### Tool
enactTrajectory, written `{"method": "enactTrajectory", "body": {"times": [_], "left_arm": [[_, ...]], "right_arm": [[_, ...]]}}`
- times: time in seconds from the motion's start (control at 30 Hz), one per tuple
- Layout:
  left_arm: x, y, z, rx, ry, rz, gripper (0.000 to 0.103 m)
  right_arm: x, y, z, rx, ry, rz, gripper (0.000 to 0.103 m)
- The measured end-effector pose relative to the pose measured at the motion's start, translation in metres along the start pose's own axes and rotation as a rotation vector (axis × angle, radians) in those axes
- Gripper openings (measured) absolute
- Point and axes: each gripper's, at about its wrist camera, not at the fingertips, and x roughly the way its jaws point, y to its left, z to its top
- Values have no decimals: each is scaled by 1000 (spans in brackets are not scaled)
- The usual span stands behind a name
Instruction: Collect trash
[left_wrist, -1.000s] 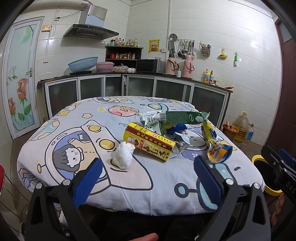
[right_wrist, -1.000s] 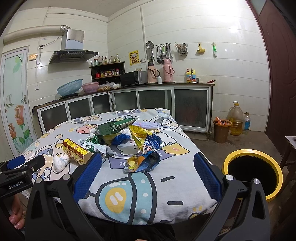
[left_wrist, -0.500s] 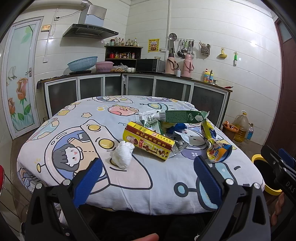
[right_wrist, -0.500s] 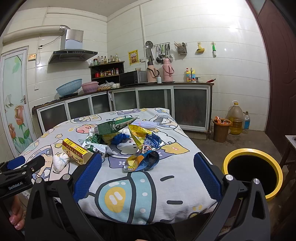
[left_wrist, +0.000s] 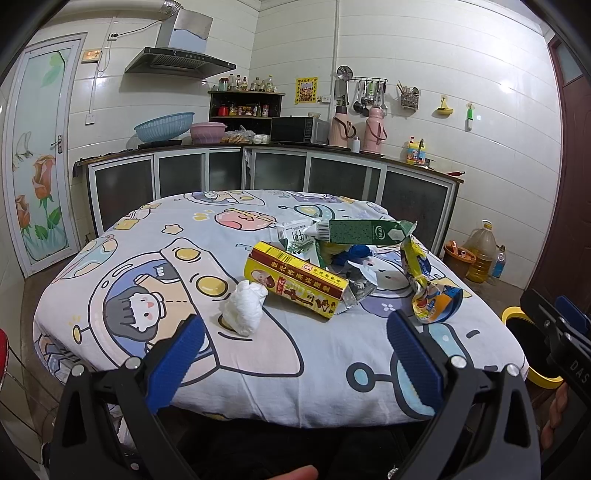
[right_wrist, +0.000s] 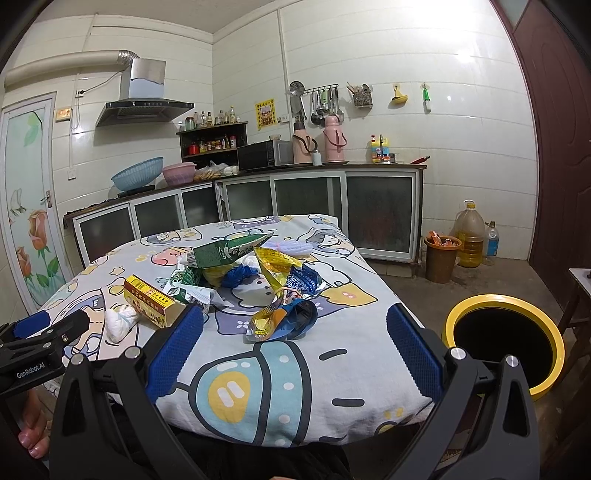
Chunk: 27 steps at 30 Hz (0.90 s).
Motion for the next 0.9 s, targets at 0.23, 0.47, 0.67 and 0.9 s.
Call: {"method": "enactTrajectory", "body": {"times": [0.23, 0.47, 0.67, 0.9], "left_arm": [[0, 0, 0, -1, 0, -1, 95], [0, -1, 0, 0, -1, 0, 95], [-1, -1, 0, 1, -1, -2, 95], [-5, -6, 1, 7, -7, 1, 95]], "right_arm": [[0, 0, 1, 0, 0, 1, 96], [0, 0, 0, 1, 0, 1, 96], [0, -1, 0, 1, 1, 0, 96], [-2, -2, 2, 4, -4, -7, 96]]}}
